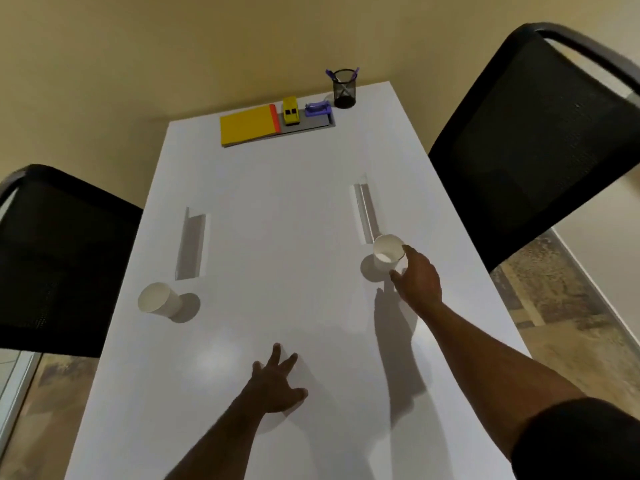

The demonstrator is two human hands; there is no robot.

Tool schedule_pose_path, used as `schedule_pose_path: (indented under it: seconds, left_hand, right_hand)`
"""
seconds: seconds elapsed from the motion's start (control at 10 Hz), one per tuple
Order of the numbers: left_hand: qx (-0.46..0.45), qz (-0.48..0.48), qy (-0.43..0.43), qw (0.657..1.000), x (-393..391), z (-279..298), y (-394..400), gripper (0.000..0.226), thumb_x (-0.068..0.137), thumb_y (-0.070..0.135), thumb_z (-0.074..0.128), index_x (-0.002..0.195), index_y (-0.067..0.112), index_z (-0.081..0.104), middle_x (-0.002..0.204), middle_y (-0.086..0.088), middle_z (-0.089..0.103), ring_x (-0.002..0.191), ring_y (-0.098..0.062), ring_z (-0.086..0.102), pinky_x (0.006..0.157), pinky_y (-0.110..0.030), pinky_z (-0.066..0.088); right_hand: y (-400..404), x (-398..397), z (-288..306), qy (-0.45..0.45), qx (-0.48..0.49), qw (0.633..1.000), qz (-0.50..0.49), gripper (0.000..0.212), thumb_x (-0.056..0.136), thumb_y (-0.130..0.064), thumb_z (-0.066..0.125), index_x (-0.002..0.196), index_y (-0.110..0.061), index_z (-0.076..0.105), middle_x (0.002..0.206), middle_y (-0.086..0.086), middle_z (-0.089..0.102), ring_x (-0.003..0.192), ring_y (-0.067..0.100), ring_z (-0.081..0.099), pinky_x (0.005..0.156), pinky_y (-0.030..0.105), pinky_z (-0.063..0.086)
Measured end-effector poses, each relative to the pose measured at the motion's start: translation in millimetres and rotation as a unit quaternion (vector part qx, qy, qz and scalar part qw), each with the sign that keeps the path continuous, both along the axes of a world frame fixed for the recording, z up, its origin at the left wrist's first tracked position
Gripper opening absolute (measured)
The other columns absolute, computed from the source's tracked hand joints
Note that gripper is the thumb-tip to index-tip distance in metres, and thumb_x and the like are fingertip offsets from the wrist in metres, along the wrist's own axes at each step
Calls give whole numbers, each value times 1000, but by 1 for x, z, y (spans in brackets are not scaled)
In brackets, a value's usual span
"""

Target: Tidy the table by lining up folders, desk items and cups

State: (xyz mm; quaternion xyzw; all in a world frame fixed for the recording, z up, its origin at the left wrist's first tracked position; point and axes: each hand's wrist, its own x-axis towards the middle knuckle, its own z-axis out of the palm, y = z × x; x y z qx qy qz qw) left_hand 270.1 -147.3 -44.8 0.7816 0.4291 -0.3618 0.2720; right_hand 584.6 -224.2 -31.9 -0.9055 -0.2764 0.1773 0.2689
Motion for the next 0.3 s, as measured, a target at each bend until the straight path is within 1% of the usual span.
schedule_pose_path:
  seconds: [0.1,0.2,0.3]
  left_hand:
    - [-10,18,-6,1000,1,5,4,86,87,59,53,155,30,11,164,-1,-15,149,-42,7,121,-49,17]
    - [-22,31,-15,999,8,21,10,80,92,54,50,155,22,14,165,-4,-7,151,-31,12,122,-41,17]
    - [-37,41,-34,998,7,29,6,79,92,53,49,155,19,16,165,-4,4,151,-24,13,122,-38,15]
  right_hand:
    - [-13,-16,7,-46,8,999,-19,67,87,-32,64,144,-18,33,145,14,44,127,33,49,98,46,47]
    - [-31,-55,12,-92,18,995,26,60,88,-34,58,142,-16,37,135,11,48,118,29,52,91,40,50]
    - [-45,-91,6,-75,-2,991,108,54,91,-40,50,140,-19,41,134,5,50,119,23,51,94,35,47]
